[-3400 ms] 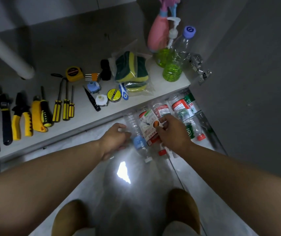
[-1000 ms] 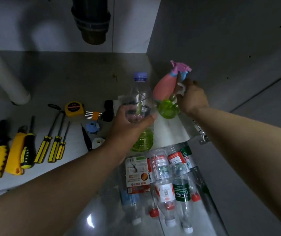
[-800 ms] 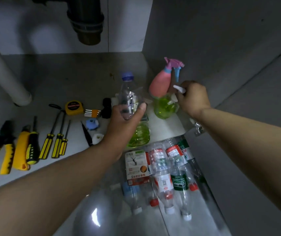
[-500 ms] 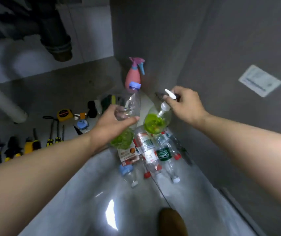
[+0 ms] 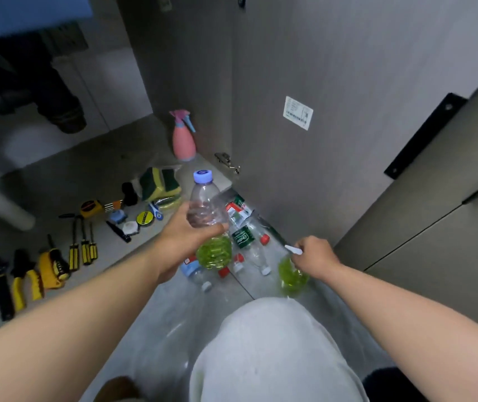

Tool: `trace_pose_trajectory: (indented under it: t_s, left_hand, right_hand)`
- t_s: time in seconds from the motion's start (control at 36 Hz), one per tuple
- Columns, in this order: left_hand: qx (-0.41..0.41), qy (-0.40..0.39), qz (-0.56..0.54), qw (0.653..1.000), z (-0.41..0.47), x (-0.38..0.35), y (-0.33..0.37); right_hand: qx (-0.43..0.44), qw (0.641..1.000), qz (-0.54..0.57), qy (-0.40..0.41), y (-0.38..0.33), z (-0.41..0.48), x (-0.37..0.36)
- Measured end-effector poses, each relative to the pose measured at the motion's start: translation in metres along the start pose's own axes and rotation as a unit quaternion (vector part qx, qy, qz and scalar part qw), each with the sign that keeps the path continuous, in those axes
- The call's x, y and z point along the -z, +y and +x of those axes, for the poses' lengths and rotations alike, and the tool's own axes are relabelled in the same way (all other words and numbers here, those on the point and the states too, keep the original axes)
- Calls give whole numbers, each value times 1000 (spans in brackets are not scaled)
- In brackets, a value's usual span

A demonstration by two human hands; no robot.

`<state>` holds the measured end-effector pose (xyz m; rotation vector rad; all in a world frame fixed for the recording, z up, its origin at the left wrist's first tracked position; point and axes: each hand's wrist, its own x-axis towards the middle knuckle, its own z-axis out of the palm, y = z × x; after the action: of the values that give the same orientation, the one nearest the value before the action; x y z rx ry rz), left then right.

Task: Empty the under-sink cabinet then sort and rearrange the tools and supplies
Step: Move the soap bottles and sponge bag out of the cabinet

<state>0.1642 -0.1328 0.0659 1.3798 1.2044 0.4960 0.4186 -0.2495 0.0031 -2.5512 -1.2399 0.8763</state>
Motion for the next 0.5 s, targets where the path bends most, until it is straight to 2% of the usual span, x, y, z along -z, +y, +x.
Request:
trace_pose_trajectory:
  t_s: [0.17, 0.25, 0.5]
  left_hand:
    - [17, -41, -5, 999, 1, -9, -17]
    - [19, -35, -4, 999, 7, -12, -30]
    - [48, -25, -5, 999, 26, -20, -55]
  right_hand:
    - [-51, 998, 19, 22, 12, 15, -33]
    - [-66, 996, 28, 44, 11, 28, -43]
    - [-21, 998, 34, 58, -6, 60, -53]
